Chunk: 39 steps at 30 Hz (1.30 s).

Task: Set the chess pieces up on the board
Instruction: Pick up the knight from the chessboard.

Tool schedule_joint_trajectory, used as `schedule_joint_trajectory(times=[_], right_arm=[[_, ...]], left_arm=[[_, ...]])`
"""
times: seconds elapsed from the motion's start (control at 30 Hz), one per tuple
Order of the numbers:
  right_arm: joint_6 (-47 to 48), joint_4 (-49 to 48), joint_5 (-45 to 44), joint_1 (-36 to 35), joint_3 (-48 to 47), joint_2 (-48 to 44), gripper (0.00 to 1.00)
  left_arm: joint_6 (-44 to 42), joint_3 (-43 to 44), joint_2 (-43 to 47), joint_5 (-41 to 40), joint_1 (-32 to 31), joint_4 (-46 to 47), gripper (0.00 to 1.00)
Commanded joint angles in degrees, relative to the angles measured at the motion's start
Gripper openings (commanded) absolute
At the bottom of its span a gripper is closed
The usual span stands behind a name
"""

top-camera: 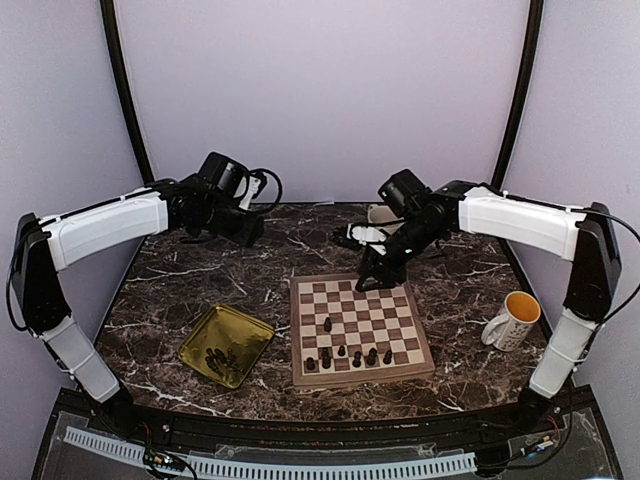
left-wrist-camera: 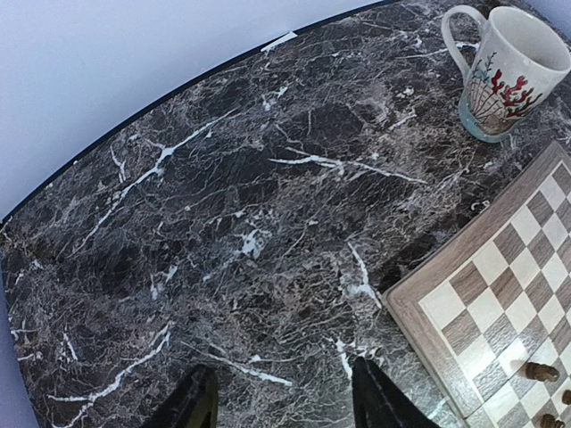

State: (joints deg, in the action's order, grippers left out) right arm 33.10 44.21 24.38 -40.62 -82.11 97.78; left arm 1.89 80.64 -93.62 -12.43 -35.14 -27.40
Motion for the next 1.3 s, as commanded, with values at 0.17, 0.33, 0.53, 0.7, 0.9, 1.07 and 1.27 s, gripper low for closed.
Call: schedule_joint_trajectory(times=[0.17, 0.33, 0.53, 0.7, 0.9, 1.07, 1.27], right_arm=[[1.0, 2.6, -5.3, -5.9, -9.3, 11.6, 0.48], [0.9, 1.6, -6.5, -7.4, -10.5, 14.5, 0.54], [0.7, 2.6, -5.7, -9.1, -12.4, 17.5, 0.56], [0.7, 3.4, -5.5, -10.1, -13.6, 19.5, 0.57], [1.1, 4.8, -4.2, -11.2, -14.9, 21.4, 0.55], [0.8, 6.1, -4.2, -11.7, -16.6, 23.5, 0.46], [0.2, 6.5, -5.2, -11.8, -16.8, 24.0, 0.31]], left_arm=[[0.9, -4.9, 3.4, -2.0, 6.7, 2.8, 0.51], [-0.4, -6.2, 4.9, -3.4, 7.7, 4.3, 0.52], [-0.9, -6.2, 4.9, -3.9, 7.6, 3.8, 0.52], [-0.9, -6.1, 4.7, -3.1, 7.6, 3.6, 0.51], [-1.3, -5.8, 4.3, -3.0, 7.7, 3.1, 0.51], [-1.4, -5.7, 4.2, -2.6, 7.7, 2.9, 0.51], [-1.4, -5.7, 4.0, -2.0, 7.6, 2.8, 0.51]])
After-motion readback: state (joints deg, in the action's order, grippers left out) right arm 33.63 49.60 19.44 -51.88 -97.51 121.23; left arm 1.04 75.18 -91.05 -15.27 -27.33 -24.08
